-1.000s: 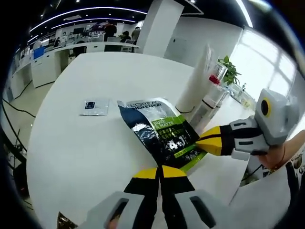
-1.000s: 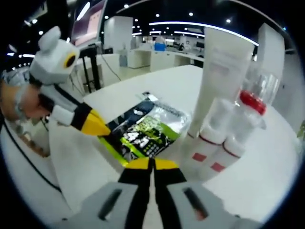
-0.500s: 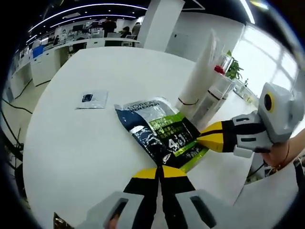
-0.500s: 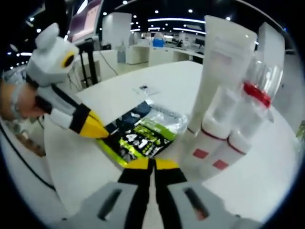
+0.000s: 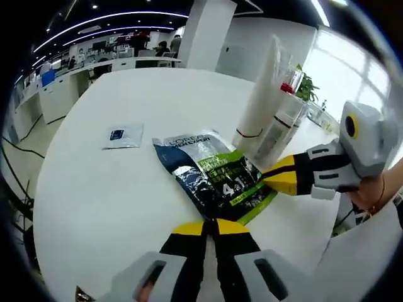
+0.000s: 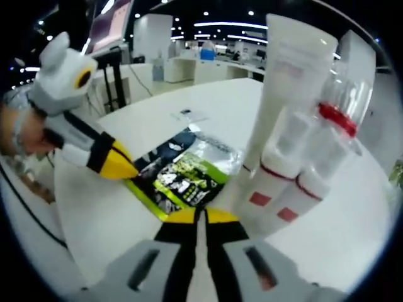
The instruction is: Arrange the skincare products in the storage area until every visible bottle or jar stands upright without overlapping.
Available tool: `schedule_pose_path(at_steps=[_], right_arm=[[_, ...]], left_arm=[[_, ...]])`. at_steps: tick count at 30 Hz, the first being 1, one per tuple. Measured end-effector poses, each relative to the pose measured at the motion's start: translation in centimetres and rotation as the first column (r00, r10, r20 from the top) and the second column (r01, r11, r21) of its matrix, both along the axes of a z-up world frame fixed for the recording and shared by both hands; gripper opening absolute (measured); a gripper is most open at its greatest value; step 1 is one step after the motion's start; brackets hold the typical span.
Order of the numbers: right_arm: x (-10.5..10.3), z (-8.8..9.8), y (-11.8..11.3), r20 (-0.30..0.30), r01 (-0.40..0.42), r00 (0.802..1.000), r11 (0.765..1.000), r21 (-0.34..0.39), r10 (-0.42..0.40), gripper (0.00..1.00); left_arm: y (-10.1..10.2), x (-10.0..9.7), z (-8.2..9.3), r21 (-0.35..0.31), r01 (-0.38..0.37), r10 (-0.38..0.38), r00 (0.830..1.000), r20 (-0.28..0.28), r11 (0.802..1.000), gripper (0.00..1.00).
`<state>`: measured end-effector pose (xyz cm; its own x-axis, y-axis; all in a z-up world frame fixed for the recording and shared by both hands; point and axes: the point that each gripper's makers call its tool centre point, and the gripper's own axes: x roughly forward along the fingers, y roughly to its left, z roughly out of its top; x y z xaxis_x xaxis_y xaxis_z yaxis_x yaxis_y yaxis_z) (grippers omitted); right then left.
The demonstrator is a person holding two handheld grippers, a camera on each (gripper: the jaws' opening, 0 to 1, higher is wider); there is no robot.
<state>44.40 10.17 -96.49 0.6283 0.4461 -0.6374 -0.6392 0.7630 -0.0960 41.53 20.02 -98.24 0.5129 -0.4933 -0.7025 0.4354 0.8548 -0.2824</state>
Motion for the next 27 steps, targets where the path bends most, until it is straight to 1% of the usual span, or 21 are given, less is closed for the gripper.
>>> schedule_pose_path(at_steps=[3,5,6,8,9,11,12,14,15,16,17,18,19,20,21,23,24,27], right_arm=[[0.0,0.3,-0.1,0.018,-0.004,1.000,1.000,-0.005,0.004,0.02],[0.0,0.5,0.0,0.029,-0.010,1.000,1.000,-0.012,0.010,0.01],[0.0,0.7,0.1,0.043,-0.015,0.999,1.000,-0.015,0.016,0.01],[0.0,0.9,0.4,0.052,-0.023,0.998,1.000,-0.015,0.024,0.01],[0.0,1.1,0.5,0.061,-0.032,0.998,0.999,-0.012,0.032,0.01],[-0.1,1.0,0.8,0.059,-0.048,0.997,0.999,-0.012,0.049,0.01],[-0.2,0.8,1.0,0.050,-0.057,0.997,0.998,-0.014,0.058,0.01],[-0.3,0.3,1.0,0.040,-0.063,0.997,0.998,-0.024,0.064,0.01],[-0.3,0.2,1.0,0.039,-0.064,0.997,0.998,-0.026,0.065,0.01],[-0.2,0.0,1.0,0.035,-0.065,0.997,0.997,-0.029,0.066,0.01],[-0.2,-0.1,1.0,0.032,-0.065,0.997,0.997,-0.030,0.066,0.01],[-0.2,-0.1,1.0,0.030,-0.067,0.997,0.997,-0.031,0.068,0.01],[-0.1,-0.3,1.0,0.022,-0.071,0.997,0.997,-0.036,0.072,0.01],[-0.1,-0.5,1.0,0.016,-0.074,0.997,0.996,-0.043,0.075,0.01],[-0.1,-0.7,0.9,0.010,-0.076,0.997,0.996,-0.051,0.076,0.01],[0.0,-0.8,0.8,0.012,-0.080,0.997,0.995,-0.064,0.081,0.01],[0.0,-0.8,0.7,0.011,-0.080,0.997,0.995,-0.066,0.081,0.01],[-0.2,-1.2,0.6,0.005,-0.091,0.996,0.993,-0.081,0.092,0.01]], left_arm=[[0.1,-0.1,0.1,-0.001,0.003,-0.003,1.000,0.010,1.000,0.09],[0.2,-0.2,0.1,0.001,0.005,-0.005,1.000,0.016,1.000,0.10],[0.4,-0.1,0.2,0.008,-0.001,0.001,1.000,0.021,1.000,0.10],[0.9,0.0,0.5,0.012,-0.015,0.015,0.999,0.038,1.000,0.12],[1.3,0.2,0.7,0.014,-0.041,0.040,0.998,0.053,0.999,0.12],[1.5,0.4,1.2,0.008,-0.057,0.056,0.996,0.071,0.998,0.12],[1.3,0.7,1.7,0.000,-0.061,0.060,0.993,0.097,0.998,0.12],[0.6,1.1,2.4,-0.010,-0.043,0.044,0.990,0.133,0.999,0.09],[0.3,1.2,2.5,-0.005,-0.032,0.032,0.990,0.141,0.999,0.09],[-0.1,1.4,2.3,0.028,-0.001,-0.004,0.988,0.157,1.000,0.08],[-0.3,1.4,1.9,0.063,0.019,-0.029,0.987,0.159,0.998,0.07],[-0.2,1.6,1.4,0.126,0.031,-0.053,0.983,0.175,0.992,0.06],[-0.2,1.7,1.1,0.165,0.043,-0.074,0.980,0.186,0.985,0.01],[-0.2,1.5,0.7,0.194,0.059,-0.095,0.978,0.184,0.979,0.00],[-0.2,1.5,0.4,0.208,0.066,-0.105,0.978,0.181,0.976,0.00],[-0.8,0.7,-0.2,0.191,0.095,-0.123,0.983,0.139,0.977,0.00],[-0.8,0.7,-0.2,0.186,0.088,-0.115,0.984,0.139,0.979,0.00],[-0.6,0.7,-0.1,0.191,0.087,-0.120,0.979,0.165,0.978,0.00]])
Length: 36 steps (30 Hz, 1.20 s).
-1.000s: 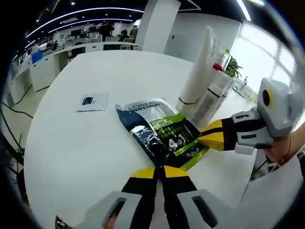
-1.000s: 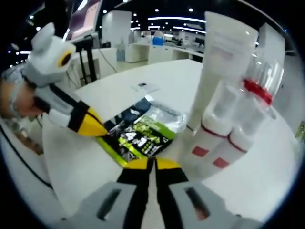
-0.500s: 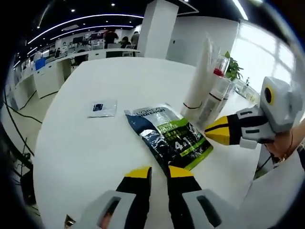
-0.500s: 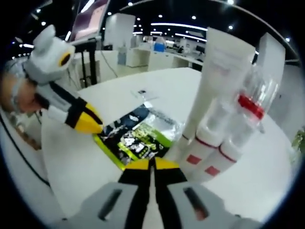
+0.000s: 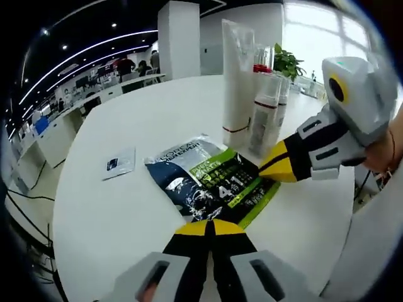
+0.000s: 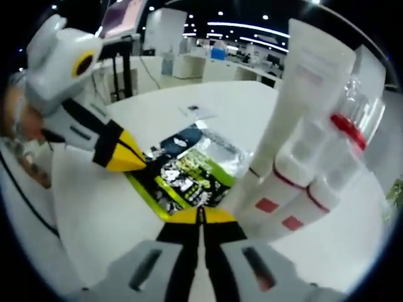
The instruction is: Arrange the skincare products in the storage area until every visible bottle or jar stands upright without overlapping.
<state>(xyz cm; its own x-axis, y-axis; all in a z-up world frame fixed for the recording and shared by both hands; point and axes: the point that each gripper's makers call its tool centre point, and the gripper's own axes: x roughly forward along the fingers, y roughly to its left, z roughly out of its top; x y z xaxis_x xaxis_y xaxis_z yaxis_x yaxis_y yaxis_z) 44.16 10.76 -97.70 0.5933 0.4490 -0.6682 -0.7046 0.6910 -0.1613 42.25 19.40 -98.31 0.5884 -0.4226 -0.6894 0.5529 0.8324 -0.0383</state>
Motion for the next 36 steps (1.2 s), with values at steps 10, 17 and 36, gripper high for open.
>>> schedule_pose_path(at_steps=[10,17,36], right_arm=[[0.0,0.1,0.1,0.030,-0.028,0.999,1.000,0.001,0.028,0.00],[0.0,0.1,0.0,0.035,-0.030,0.999,1.000,-0.002,0.030,0.00],[0.2,0.1,-0.4,-0.006,0.046,0.999,0.996,0.074,-0.046,0.00]], left_arm=[[0.7,-0.5,0.1,-0.020,-0.019,0.020,1.000,0.023,1.000,0.00],[1.3,-0.6,0.0,-0.027,-0.039,0.040,0.999,0.017,0.999,0.00],[1.7,-0.6,-0.1,-0.020,-0.056,0.057,0.998,0.035,0.998,0.00]])
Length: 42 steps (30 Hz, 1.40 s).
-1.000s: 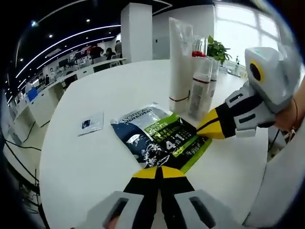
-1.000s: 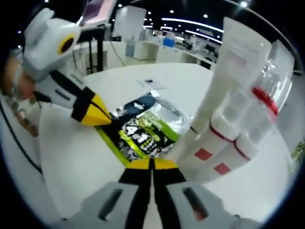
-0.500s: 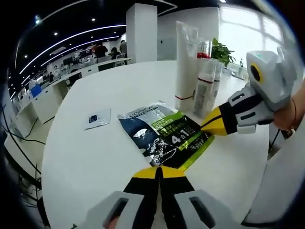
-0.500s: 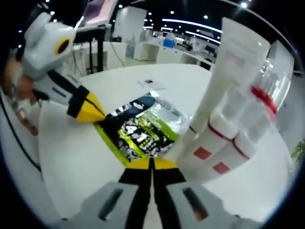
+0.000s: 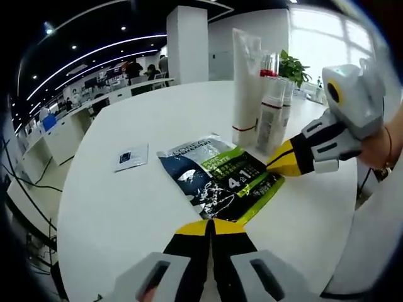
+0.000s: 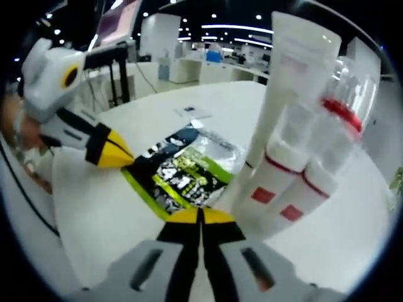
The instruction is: Arrange the skincare products in the storage area until every visible bottle or jar stands upright without overlapping.
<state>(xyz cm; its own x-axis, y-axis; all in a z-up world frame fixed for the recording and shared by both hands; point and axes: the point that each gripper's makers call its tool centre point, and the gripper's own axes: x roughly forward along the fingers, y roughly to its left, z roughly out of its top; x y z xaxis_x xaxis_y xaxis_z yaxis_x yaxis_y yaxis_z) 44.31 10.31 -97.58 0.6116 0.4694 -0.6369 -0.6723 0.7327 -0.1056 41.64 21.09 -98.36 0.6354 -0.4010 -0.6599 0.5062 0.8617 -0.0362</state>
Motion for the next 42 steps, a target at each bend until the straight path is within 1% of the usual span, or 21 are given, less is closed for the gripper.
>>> schedule_pose_path(at_steps=[7,9,10,11,12,13,15,17,19,20,22,26,31,34,36,39,42], right_arm=[[0.1,0.1,-0.2,0.001,0.031,1.000,0.999,0.014,-0.031,0.01],[-0.2,0.4,-0.3,-0.010,0.056,0.998,0.997,0.044,-0.056,0.01],[-0.3,0.9,0.0,-0.012,0.072,0.997,0.993,0.095,-0.071,0.03],[-0.3,1.3,0.1,-0.003,0.070,0.998,0.990,0.121,-0.070,0.04],[-0.4,1.6,0.0,0.005,0.068,0.998,0.989,0.128,-0.069,0.05],[-0.6,1.8,-0.1,0.007,0.069,0.997,0.988,0.136,-0.071,0.07],[-0.9,2.1,-0.2,0.002,0.071,0.997,0.986,0.153,-0.072,0.09],[-1.1,2.0,-0.5,-0.007,0.076,0.997,0.986,0.150,-0.076,0.10],[-1.2,2.0,-0.8,-0.014,0.082,0.997,0.985,0.149,-0.081,0.11],[-1.4,1.7,-1.1,-0.023,0.092,0.996,0.985,0.143,-0.090,0.12],[-1.8,1.2,-1.7,-0.051,0.113,0.993,0.985,0.130,-0.107,0.15],[-2.4,1.0,-2.1,-0.069,0.127,0.991,0.982,0.141,-0.118,0.16],[-2.4,1.3,-2.4,-0.068,0.131,0.990,0.982,0.137,-0.123,0.17],[-2.3,1.6,-2.4,-0.066,0.131,0.990,0.981,0.142,-0.123,0.17],[-2.2,1.9,-2.3,-0.062,0.127,0.991,0.981,0.145,-0.119,0.18],[-2.3,2.3,-2.0,-0.060,0.117,0.992,0.982,0.151,-0.109,0.18],[-2.4,2.7,-1.7,-0.051,0.103,0.994,0.983,0.152,-0.096,0.18]], left_arm=[[0.0,0.0,0.0,0.005,0.003,-0.003,1.000,0.002,1.000,0.00],[-0.2,-0.2,0.2,-0.010,0.005,-0.005,1.000,-0.019,1.000,0.05],[-0.3,-0.1,0.8,-0.028,0.005,-0.005,1.000,-0.011,1.000,0.08],[-0.5,0.1,1.4,-0.054,0.004,-0.003,1.000,0.014,0.999,0.12],[-0.7,0.3,2.0,-0.074,0.009,-0.007,0.999,0.037,0.997,0.15],[-0.9,0.5,2.8,-0.102,0.020,-0.014,0.998,0.060,0.995,0.15],[-0.8,0.5,3.6,-0.113,0.025,-0.018,0.998,0.065,0.993,0.15],[-0.7,0.7,4.3,-0.130,0.021,-0.011,0.997,0.074,0.991,0.18],[-0.4,1.1,5.4,-0.168,-0.003,0.018,0.996,0.089,0.986,0.22],[-0.3,1.4,6.1,-0.189,-0.012,0.031,0.994,0.101,0.982,0.23],[0.0,1.8,6.9,-0.204,-0.016,0.041,0.992,0.120,0.979,0.23],[1.2,3.2,8.6,-0.191,-0.028,0.062,0.983,0.171,0.981,0.23],[2.8,5.4,9.9,-0.224,-0.082,0.127,0.972,0.196,0.971,0.29],[3.7,6.8,10.1,-0.192,-0.107,0.147,0.966,0.210,0.975,0.29],[4.2,7.7,10.2,-0.185,-0.125,0.165,0.962,0.218,0.975,0.31],[4.7,8.8,10.3,-0.179,-0.142,0.180,0.959,0.218,0.974,0.36],[5.4,10.1,9.9,-0.159,-0.176,0.207,0.957,0.203,0.971,0.42]])
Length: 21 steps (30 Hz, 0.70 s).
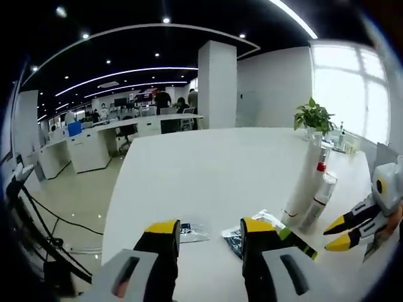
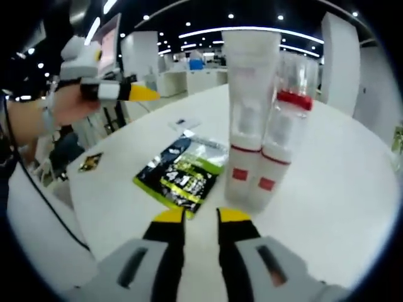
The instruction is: Arrange the skincare products in the storage area until every visible bottle or jar stands upright without overlapping.
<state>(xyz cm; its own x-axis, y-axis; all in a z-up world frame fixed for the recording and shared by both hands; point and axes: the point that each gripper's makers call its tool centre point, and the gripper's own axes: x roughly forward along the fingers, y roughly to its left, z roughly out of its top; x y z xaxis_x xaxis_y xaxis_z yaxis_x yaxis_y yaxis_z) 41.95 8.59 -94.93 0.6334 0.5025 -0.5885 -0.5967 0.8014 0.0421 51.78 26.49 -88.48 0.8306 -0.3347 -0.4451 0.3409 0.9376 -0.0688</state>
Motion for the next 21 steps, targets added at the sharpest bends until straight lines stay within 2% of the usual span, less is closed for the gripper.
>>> schedule_pose_path(at_steps=[3,9,16,18,19,21], right_arm=[[0.0,0.3,0.1,0.000,-0.005,1.000,1.000,0.006,0.005,0.18],[0.2,0.8,0.0,0.005,0.000,1.000,1.000,0.012,0.000,0.18],[0.2,1.2,-0.3,0.008,0.009,1.000,1.000,0.016,-0.009,0.18],[0.2,1.4,-0.3,0.007,0.012,1.000,1.000,0.021,-0.012,0.18],[0.2,1.4,-0.4,0.008,0.012,1.000,1.000,0.022,-0.013,0.18],[0.2,1.5,-0.4,0.010,0.012,1.000,1.000,0.019,-0.012,0.18]], left_arm=[[0.8,1.4,-0.8,0.026,-0.035,0.036,0.999,-0.028,0.999,0.47],[1.5,3.5,-1.9,0.047,-0.073,0.077,0.994,-0.080,0.996,0.50],[1.5,5.1,-4.3,0.074,-0.072,0.086,0.973,-0.215,0.995,0.54],[1.0,5.3,-5.4,0.072,-0.052,0.071,0.952,-0.297,0.996,0.54],[0.9,5.3,-5.6,0.071,-0.048,0.067,0.949,-0.307,0.996,0.54],[0.4,5.7,-6.7,0.076,-0.037,0.063,0.924,-0.376,0.996,0.56]])
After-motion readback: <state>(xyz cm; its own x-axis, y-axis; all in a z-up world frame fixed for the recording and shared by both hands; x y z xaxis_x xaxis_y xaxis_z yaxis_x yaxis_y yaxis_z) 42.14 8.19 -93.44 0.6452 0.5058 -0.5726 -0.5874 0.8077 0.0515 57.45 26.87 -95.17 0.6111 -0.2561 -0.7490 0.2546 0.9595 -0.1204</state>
